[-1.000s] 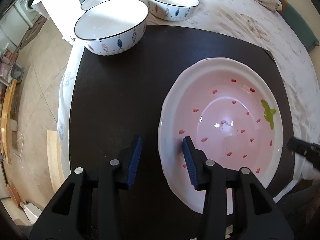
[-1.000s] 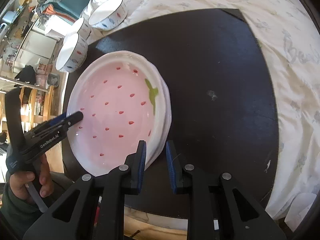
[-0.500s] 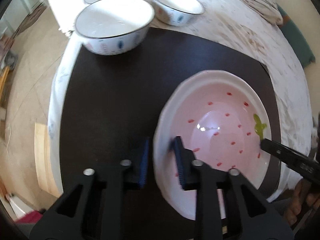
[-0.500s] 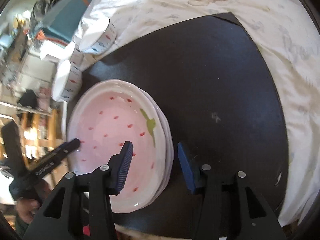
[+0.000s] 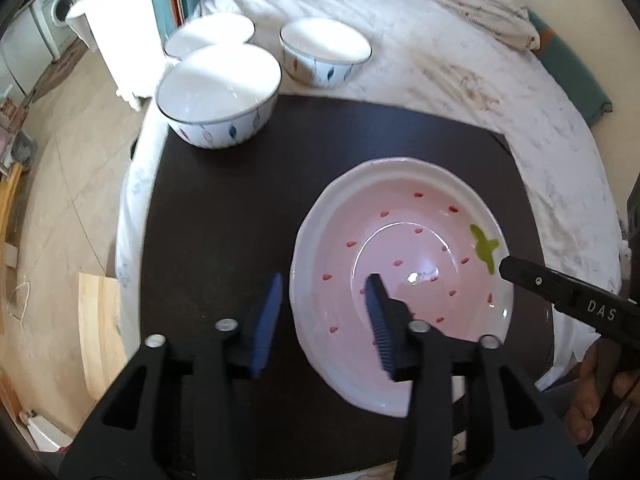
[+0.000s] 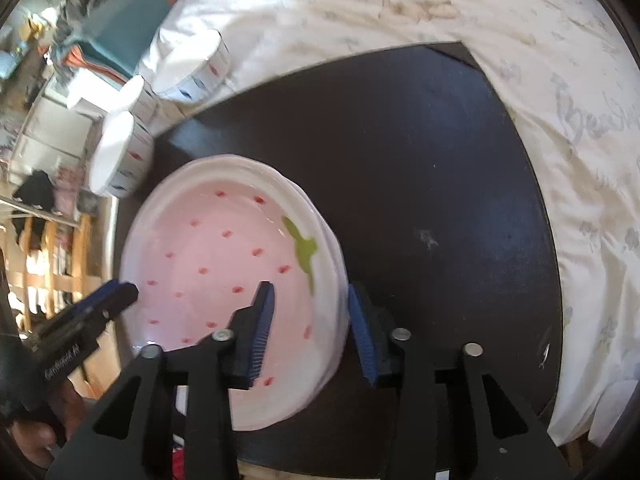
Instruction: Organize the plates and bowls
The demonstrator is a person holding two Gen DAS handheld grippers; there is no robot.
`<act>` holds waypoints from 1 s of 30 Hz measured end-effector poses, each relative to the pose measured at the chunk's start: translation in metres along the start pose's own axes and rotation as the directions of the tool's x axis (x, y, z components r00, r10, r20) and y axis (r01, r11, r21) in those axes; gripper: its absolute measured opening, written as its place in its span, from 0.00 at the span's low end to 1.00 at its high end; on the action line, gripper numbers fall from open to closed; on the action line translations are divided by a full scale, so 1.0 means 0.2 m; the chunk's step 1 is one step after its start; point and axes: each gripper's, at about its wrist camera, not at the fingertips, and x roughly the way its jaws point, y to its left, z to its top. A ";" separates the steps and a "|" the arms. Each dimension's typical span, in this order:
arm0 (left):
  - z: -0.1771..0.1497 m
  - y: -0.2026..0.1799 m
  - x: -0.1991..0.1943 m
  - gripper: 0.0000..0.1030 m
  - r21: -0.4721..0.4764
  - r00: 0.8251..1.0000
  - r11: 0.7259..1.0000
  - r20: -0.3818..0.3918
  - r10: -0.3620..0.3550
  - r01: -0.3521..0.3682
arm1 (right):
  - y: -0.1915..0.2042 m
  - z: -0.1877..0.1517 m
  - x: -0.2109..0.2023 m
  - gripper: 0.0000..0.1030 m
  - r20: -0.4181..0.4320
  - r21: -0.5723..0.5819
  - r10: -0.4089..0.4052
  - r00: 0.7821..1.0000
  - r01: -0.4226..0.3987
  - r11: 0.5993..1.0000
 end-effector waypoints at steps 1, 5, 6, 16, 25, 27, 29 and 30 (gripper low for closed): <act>-0.01 0.00 -0.03 0.53 0.007 1.000 1.000 0.017 0.014 -0.014 | 0.02 0.00 -0.02 0.44 0.014 -0.005 -0.003 1.000 0.003 1.000; -0.04 -0.02 -0.09 0.61 0.040 0.996 0.997 0.057 0.070 -0.072 | 0.10 -0.06 -0.12 0.56 0.063 -0.032 -0.008 0.998 0.010 0.999; -0.04 -0.01 -0.10 0.61 0.039 0.995 0.996 0.056 0.079 -0.081 | 0.12 -0.07 -0.14 0.60 0.069 -0.037 -0.004 0.998 0.006 0.999; 0.02 0.02 -0.24 0.62 -0.056 0.992 0.997 0.117 0.051 -0.045 | 0.30 -0.20 -0.43 0.75 0.138 -0.107 0.033 0.990 -0.018 0.994; 0.17 0.07 -0.31 0.62 -0.083 0.989 0.996 0.142 0.044 -0.033 | 0.34 -0.05 -0.43 0.75 0.131 -0.099 0.073 0.989 -0.060 0.993; 0.23 0.09 -0.33 0.62 -0.092 0.988 0.995 0.145 0.053 -0.040 | 0.35 0.02 -0.42 0.75 0.127 -0.101 0.079 0.989 -0.067 0.993; 0.29 0.13 -0.35 0.62 -0.110 0.989 0.994 0.143 0.043 -0.027 | 0.36 0.09 -0.40 0.75 0.116 -0.107 0.072 0.991 -0.060 0.992; 0.32 0.15 -0.35 0.62 -0.119 0.989 0.993 0.139 0.041 -0.025 | 0.37 0.13 -0.38 0.75 0.115 -0.108 0.065 0.991 -0.052 0.993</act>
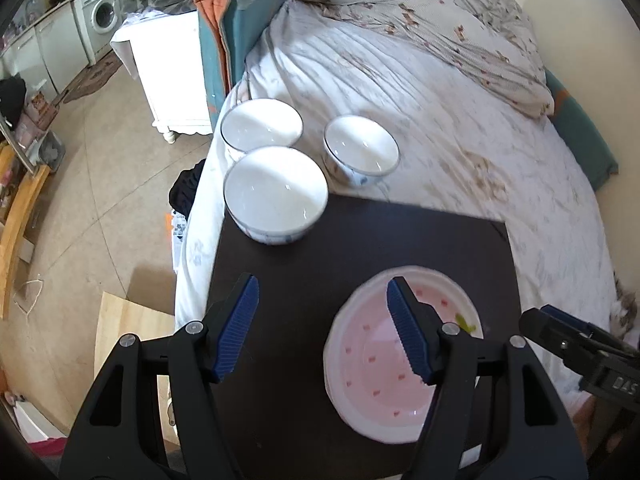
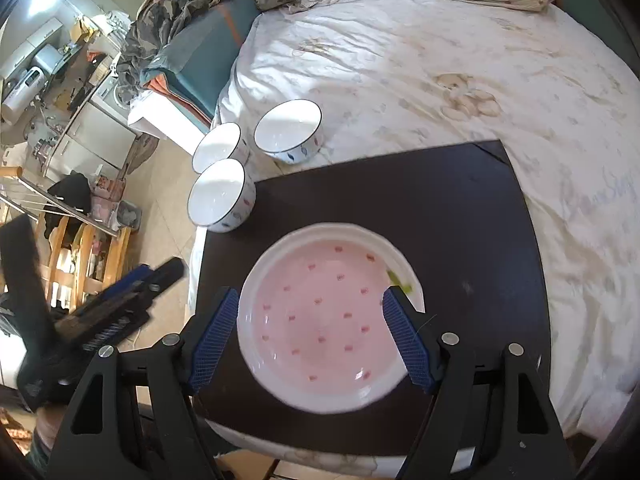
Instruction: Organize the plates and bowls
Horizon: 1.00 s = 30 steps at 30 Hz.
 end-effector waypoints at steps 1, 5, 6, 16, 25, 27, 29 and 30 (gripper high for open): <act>0.04 0.03 0.01 0.62 -0.015 1.000 1.000 -0.008 -0.001 0.001 | 0.00 0.04 0.01 0.75 -0.001 0.002 -0.001 1.000 0.001 1.000; 0.16 0.11 0.09 0.62 -0.031 0.998 0.999 -0.043 0.034 -0.036 | -0.03 0.15 0.07 0.75 -0.011 0.021 0.009 1.000 -0.009 1.000; 0.18 0.12 0.11 0.62 -0.035 0.998 0.999 -0.048 0.039 -0.040 | -0.04 0.17 0.09 0.75 -0.014 0.027 0.012 1.000 -0.012 1.000; 0.33 0.33 0.40 0.62 -0.130 0.989 0.987 -0.131 0.075 -0.092 | -0.11 0.35 0.41 0.75 -0.094 0.173 0.111 0.989 -0.094 0.980; 0.39 0.46 0.57 0.61 -0.208 0.984 0.976 -0.173 0.031 -0.067 | 0.08 0.49 0.70 0.74 -0.150 0.112 0.148 0.978 -0.132 0.985; 0.41 0.48 0.60 0.61 -0.214 0.984 0.974 -0.172 0.037 -0.075 | 0.13 0.50 0.76 0.66 -0.168 0.096 0.154 0.974 -0.140 0.986; 0.42 0.49 0.64 0.57 -0.219 0.983 0.973 -0.182 0.036 -0.076 | 0.20 0.51 0.84 0.58 -0.198 0.078 0.168 0.966 -0.155 0.985; 0.43 0.50 0.66 0.54 -0.220 0.982 0.973 -0.186 0.036 -0.077 | 0.22 0.50 0.87 0.53 -0.208 0.069 0.169 0.963 -0.158 0.985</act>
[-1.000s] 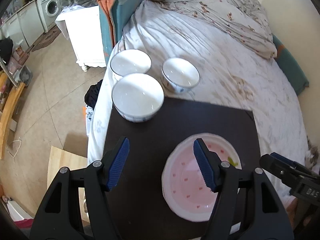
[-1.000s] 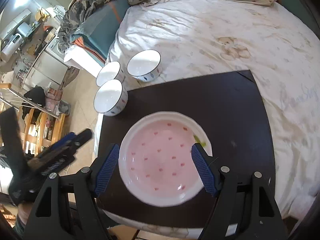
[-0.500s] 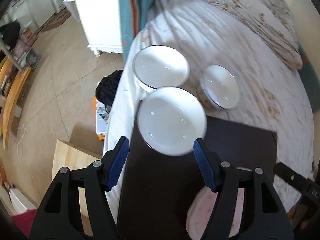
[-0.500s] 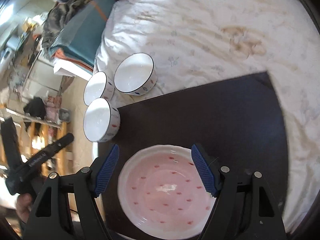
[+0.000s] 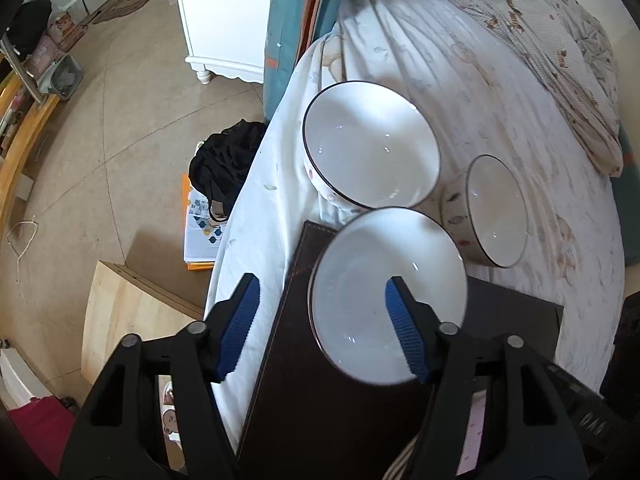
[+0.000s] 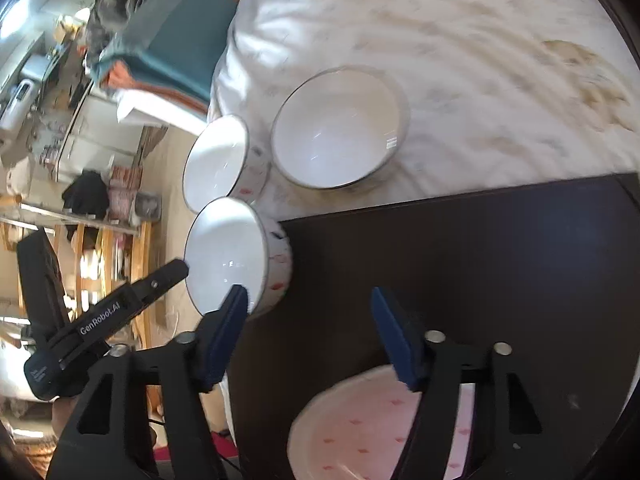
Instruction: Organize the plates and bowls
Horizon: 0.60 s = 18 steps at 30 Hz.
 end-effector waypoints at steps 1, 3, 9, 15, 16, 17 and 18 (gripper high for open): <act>0.01 0.00 0.02 0.47 0.003 1.000 1.000 -0.007 0.001 -0.001 | 0.03 0.01 0.04 0.51 -0.008 -0.010 -0.001 1.000 0.001 1.000; 0.01 0.00 0.07 0.33 0.022 1.000 1.000 -0.030 -0.007 0.008 | 0.06 0.02 0.11 0.40 -0.021 -0.021 -0.003 1.000 0.003 1.000; 0.02 -0.02 0.14 0.20 0.060 0.998 0.998 -0.064 -0.006 0.009 | 0.09 0.04 0.24 0.25 -0.042 -0.018 0.004 0.999 -0.004 1.000; 0.01 -0.04 0.24 0.15 0.099 0.994 0.995 -0.107 0.031 -0.021 | 0.09 0.03 0.31 0.23 -0.066 -0.026 -0.026 0.997 0.024 0.999; 0.01 -0.04 0.24 0.13 0.100 0.994 0.995 -0.106 0.038 -0.027 | 0.09 0.03 0.31 0.23 -0.063 -0.029 -0.029 0.998 0.027 0.999; 0.01 -0.04 0.25 0.11 0.102 0.994 0.994 -0.103 0.044 -0.034 | 0.09 0.03 0.31 0.22 -0.059 -0.034 -0.033 0.998 0.031 0.999; 0.01 -0.04 0.24 0.11 0.104 0.994 0.994 -0.098 0.044 -0.033 | 0.09 0.03 0.32 0.22 -0.061 -0.035 -0.032 0.998 0.030 0.999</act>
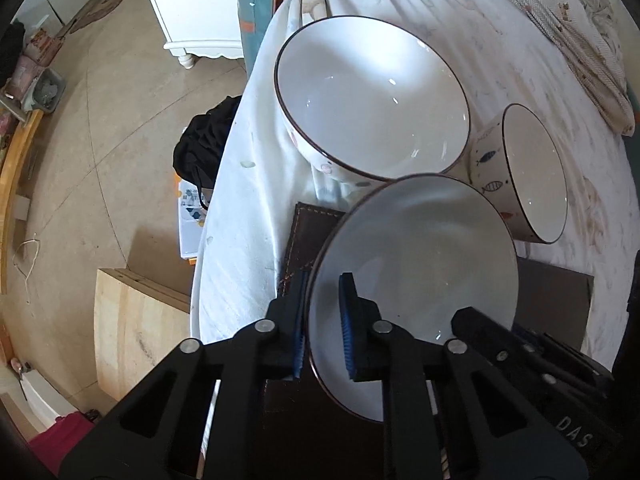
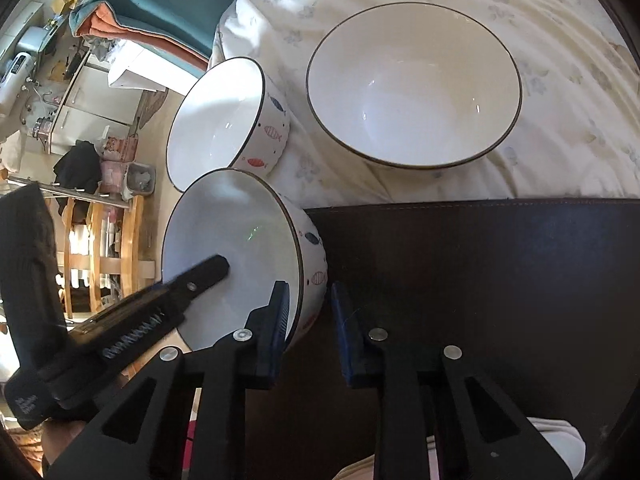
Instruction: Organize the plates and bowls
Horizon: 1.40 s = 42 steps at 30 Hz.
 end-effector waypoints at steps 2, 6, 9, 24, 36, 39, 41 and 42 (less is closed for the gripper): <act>0.00 -0.01 -0.01 0.08 0.013 1.000 1.000 0.018 0.000 0.000 | 0.00 0.00 0.03 0.22 -0.015 -0.002 0.000 1.000 0.000 1.000; -0.01 -0.08 -0.03 0.08 0.062 0.999 0.998 0.035 0.001 -0.003 | -0.03 -0.01 0.09 0.22 -0.049 0.001 -0.021 0.999 0.021 1.000; -0.02 -0.12 -0.02 0.08 0.089 0.999 0.995 0.033 0.036 -0.039 | -0.05 -0.01 0.08 0.21 -0.023 -0.006 -0.012 1.000 0.012 1.000; -0.07 -0.22 -0.11 0.07 0.129 0.998 0.991 0.035 -0.045 0.040 | -0.08 -0.03 -0.06 0.15 0.034 -0.063 -0.069 0.997 0.071 0.995; -0.24 -0.40 -0.33 0.06 0.227 0.992 0.971 0.075 -0.101 0.082 | -0.09 -0.16 -0.37 0.15 0.094 -0.090 -0.098 0.991 0.106 0.990; -0.30 -0.45 -0.39 0.06 0.267 0.989 0.959 0.083 -0.125 0.098 | -0.09 -0.23 -0.45 0.15 0.117 -0.112 -0.114 0.987 0.127 0.986; -0.36 -0.49 -0.42 0.06 0.295 0.988 0.950 0.086 -0.132 0.101 | -0.13 -0.28 -0.51 0.15 0.131 -0.105 -0.108 0.985 0.122 0.987; -0.39 -0.51 -0.42 0.06 0.304 0.988 0.948 0.084 -0.129 0.098 | -0.14 -0.30 -0.52 0.15 0.130 -0.100 -0.105 0.986 0.118 0.988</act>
